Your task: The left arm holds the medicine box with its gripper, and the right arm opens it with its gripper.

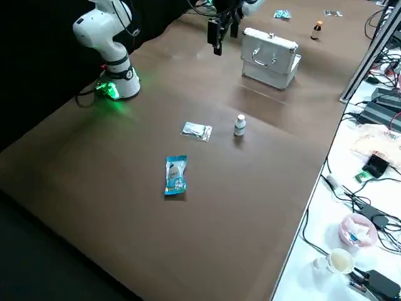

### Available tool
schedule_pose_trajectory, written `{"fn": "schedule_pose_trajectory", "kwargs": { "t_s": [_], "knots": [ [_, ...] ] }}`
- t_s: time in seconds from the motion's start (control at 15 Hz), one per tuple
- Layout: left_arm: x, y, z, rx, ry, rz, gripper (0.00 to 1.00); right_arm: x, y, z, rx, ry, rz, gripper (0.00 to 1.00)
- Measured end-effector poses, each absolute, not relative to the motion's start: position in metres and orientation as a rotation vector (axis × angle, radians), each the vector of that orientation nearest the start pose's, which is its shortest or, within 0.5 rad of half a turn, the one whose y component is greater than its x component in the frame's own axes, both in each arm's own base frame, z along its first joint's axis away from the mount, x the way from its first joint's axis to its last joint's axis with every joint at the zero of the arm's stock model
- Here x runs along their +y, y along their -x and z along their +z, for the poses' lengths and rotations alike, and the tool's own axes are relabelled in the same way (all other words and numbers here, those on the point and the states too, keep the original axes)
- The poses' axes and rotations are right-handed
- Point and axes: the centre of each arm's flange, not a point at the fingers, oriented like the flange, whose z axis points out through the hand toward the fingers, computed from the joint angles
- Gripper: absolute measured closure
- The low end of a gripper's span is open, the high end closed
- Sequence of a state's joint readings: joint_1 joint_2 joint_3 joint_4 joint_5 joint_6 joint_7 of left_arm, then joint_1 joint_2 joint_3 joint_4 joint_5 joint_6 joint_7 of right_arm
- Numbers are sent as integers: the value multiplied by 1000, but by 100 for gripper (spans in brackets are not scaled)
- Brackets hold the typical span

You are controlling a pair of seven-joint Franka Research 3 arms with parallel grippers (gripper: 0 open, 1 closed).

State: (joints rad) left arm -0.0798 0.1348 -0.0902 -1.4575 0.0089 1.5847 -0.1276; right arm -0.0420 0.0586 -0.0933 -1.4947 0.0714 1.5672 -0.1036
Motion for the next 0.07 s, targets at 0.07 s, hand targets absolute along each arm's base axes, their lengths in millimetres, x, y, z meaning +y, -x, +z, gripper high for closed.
{"fn": "schedule_pose_trajectory", "kwargs": {
  "t_s": [0.07],
  "knots": [
    [-96, -589, 602, 65, 3143, 12, 0, -68, -569, 627, 47, 3076, -33, 1]
  ]
}}
